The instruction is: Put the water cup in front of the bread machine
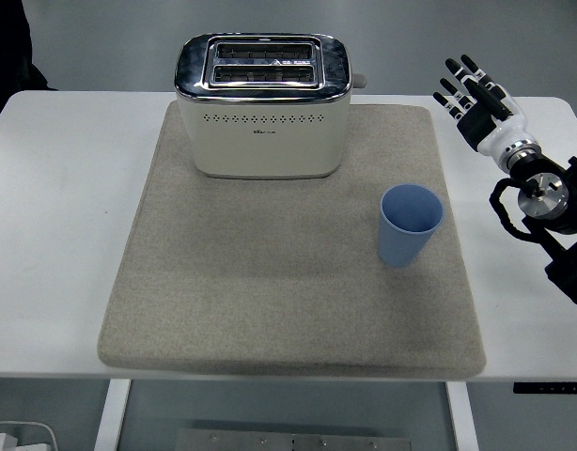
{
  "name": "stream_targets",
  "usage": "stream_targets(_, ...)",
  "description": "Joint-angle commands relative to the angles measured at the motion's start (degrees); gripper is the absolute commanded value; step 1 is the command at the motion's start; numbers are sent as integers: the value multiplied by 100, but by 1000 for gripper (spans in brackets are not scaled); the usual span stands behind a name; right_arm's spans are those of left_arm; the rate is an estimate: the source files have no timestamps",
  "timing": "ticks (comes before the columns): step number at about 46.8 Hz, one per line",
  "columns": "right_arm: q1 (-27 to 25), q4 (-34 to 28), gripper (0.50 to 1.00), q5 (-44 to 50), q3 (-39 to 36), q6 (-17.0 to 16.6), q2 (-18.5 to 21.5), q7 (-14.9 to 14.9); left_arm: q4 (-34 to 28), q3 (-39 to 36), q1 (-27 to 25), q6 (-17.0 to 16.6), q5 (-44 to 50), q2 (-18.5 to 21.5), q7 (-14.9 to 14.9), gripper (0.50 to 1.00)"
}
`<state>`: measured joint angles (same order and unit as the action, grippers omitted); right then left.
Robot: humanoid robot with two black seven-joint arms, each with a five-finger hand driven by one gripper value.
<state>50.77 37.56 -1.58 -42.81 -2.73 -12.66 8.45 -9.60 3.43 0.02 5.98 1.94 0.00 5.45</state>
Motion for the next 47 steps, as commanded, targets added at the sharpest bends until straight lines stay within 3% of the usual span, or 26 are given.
stream_targets(1,-6,5,926,0,1,-9,0,17,2,0,-2,8,0,0,0,1000)
stream_targets(47,-138,32,928,150,71,-351,-105,140,72,-9,-11,-44,8,0,0,1000)
